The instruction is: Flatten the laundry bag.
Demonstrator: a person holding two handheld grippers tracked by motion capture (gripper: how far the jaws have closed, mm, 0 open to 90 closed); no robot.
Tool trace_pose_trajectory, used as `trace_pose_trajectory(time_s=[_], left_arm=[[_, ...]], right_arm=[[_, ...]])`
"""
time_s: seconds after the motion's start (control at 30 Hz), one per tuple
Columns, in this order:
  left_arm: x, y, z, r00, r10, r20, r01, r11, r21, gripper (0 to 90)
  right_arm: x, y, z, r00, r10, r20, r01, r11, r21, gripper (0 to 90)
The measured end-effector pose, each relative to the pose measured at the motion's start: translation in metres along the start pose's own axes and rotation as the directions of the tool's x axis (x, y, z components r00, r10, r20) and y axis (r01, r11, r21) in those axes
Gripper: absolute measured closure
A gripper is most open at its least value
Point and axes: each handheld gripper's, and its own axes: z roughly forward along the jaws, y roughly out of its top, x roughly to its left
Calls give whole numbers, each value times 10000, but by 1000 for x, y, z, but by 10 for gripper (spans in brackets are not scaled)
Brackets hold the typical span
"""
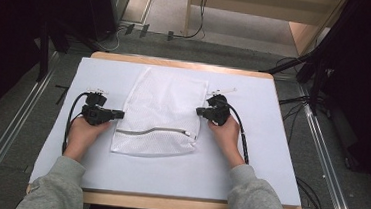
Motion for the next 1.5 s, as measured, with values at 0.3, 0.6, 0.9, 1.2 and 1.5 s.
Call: trace_pose_trajectory(time_s=[0.3,0.6,0.9,1.2,1.5], left_arm=[[-15,1,-21,9986,409,332,-395,9983,-420,640],[-39,1,-34,9935,1012,516,-984,9937,-546,621],[-55,1,-31,9885,1370,641,-1335,9895,-563,581],[-51,7,-22,9891,1351,594,-1326,9902,-441,565],[-37,23,-3,9933,1025,524,-1018,9947,-164,707]], right_arm=[[15,3,-32,9989,-474,20,474,9976,-502,706],[32,-13,-66,9965,-824,-125,810,9929,-872,721],[52,-47,-85,9941,-939,-548,896,9931,-754,745],[71,-69,-86,9908,-1009,-901,986,9947,-301,695],[80,-76,-82,9881,-1097,-1075,1089,9940,-131,605]])
